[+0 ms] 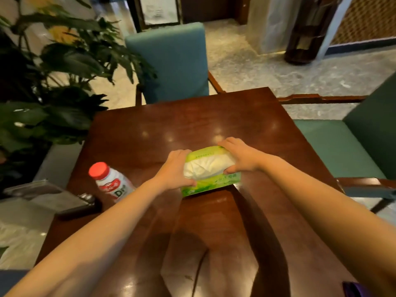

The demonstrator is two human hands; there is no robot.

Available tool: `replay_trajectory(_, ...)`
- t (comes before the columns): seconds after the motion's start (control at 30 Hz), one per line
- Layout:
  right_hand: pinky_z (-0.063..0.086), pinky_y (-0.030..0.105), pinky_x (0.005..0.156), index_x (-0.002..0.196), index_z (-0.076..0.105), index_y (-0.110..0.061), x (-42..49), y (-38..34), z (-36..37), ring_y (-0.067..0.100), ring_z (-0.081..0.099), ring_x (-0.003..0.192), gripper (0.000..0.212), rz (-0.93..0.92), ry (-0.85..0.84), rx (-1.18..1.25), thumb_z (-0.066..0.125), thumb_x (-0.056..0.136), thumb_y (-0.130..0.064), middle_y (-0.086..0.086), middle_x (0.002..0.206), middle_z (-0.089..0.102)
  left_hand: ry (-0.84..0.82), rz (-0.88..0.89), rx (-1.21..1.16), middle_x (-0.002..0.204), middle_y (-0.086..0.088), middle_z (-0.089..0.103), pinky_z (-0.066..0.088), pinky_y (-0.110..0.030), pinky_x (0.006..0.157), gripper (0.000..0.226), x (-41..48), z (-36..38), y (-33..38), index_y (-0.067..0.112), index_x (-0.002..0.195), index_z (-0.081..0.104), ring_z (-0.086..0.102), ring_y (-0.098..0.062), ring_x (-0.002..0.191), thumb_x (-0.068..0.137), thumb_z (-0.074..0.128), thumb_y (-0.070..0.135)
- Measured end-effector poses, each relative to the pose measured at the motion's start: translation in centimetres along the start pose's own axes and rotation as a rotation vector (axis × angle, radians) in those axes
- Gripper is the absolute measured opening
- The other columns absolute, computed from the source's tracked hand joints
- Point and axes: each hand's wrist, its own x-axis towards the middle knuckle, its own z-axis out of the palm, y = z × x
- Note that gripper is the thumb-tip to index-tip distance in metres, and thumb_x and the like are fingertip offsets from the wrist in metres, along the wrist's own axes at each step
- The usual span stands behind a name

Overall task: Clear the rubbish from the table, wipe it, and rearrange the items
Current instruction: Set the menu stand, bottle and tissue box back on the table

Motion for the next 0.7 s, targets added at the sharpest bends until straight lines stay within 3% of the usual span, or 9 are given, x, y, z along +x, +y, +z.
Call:
replay_trajectory(0.33, 0.027, 0.041, 0.111, 0.144, 0.027, -0.013, 2.0, -4.2, 4.4, 0.029, 0.025, 0.133, 0.090, -0.014, 0.024, 0.059, 0.076, 0.071, -0.032, 0.010, 0.141, 0.033, -0.009, -0.043, -0.031, 0.136, -0.011, 0.038, 0.027, -0.033, 0.107, 0.094, -3.1, 0.5, -5.0, 0.012, 0.137, 0.034, 0.027, -0.028, 0.131, 0.058, 0.083, 0.027)
replay_trajectory(0.7, 0.022, 0.038, 0.113, 0.147, 0.021, -0.013, 1.6, -3.3, 6.0, 0.030, 0.020, 0.137, 0.093, 0.087, 0.068, 0.124, 0.075, 0.072, -0.026, 0.011, 0.149, 0.024, -0.066, -0.007, -0.098, 0.147, -0.013, 0.027, 0.017, -0.033, 0.114, 0.100, -2.0, 1.9, -5.5, 0.010, 0.143, 0.025, 0.017, -0.028, 0.140, 0.063, 0.083, 0.024)
